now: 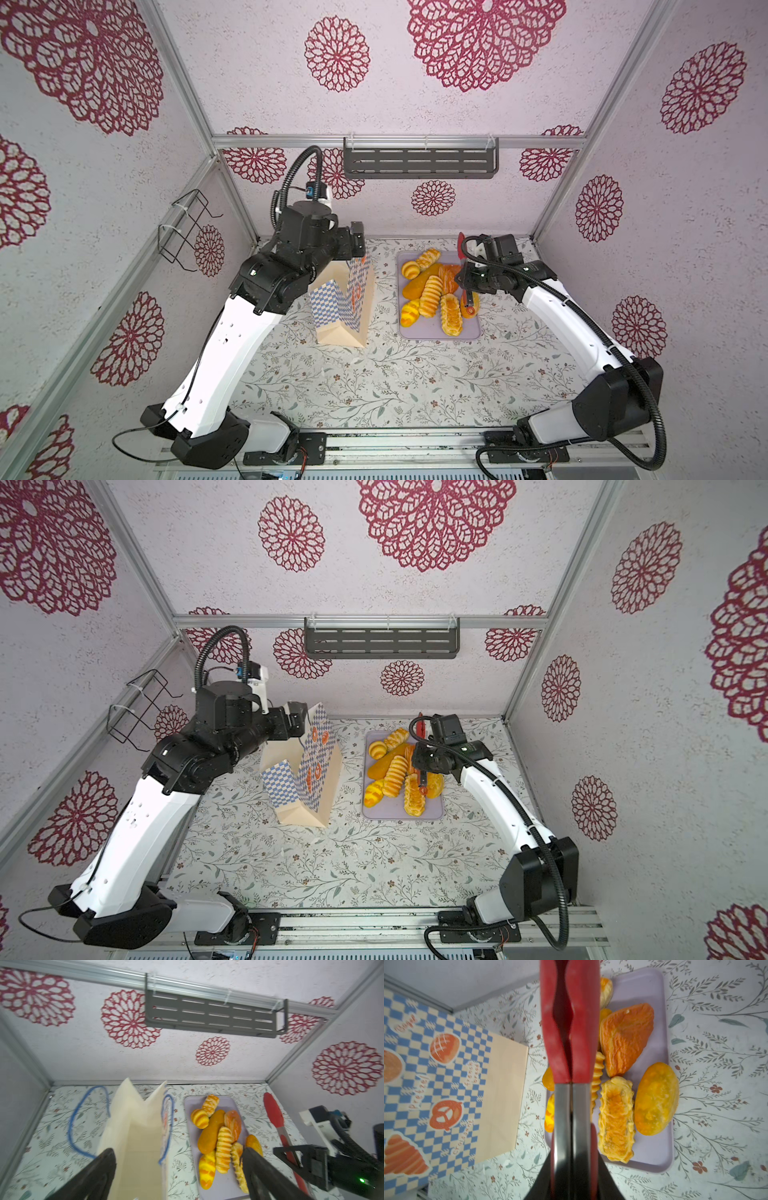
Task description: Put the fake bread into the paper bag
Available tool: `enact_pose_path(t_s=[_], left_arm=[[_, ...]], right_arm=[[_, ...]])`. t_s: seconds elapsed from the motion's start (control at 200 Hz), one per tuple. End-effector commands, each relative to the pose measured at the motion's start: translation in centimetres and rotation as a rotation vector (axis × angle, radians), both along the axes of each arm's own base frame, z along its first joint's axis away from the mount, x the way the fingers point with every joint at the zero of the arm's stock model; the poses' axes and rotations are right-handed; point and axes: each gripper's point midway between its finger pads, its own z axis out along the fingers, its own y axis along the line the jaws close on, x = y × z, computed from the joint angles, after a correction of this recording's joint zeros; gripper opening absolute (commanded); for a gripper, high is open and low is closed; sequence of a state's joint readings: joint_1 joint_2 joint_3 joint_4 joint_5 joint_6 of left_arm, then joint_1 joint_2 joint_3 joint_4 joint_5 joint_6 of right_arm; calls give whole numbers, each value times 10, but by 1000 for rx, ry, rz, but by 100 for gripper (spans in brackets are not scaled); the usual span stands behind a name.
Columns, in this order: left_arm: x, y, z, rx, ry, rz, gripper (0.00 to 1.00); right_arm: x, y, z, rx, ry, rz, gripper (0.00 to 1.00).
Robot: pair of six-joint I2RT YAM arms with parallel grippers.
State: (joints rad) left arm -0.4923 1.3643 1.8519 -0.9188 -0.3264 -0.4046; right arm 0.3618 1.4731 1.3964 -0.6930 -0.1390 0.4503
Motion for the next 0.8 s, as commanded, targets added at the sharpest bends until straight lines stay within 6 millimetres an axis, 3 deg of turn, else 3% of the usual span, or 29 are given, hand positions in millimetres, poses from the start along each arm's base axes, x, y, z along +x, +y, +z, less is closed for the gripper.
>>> enact_pose_path(t_s=[0.0, 0.245, 0.565, 0.796], left_arm=[[-7, 41, -22, 30, 85, 92, 97], [-5, 89, -58, -1, 182, 209, 97], [-5, 106, -96, -135, 242, 226, 97], [-8, 112, -108, -192, 248, 220, 97]], right_arm=[[-12, -6, 2, -104, 18, 51, 29], [-23, -17, -17, -205, 98, 80, 39], [-23, -20, -17, -245, 119, 97, 46], [-24, -18, -26, -254, 161, 123, 52]])
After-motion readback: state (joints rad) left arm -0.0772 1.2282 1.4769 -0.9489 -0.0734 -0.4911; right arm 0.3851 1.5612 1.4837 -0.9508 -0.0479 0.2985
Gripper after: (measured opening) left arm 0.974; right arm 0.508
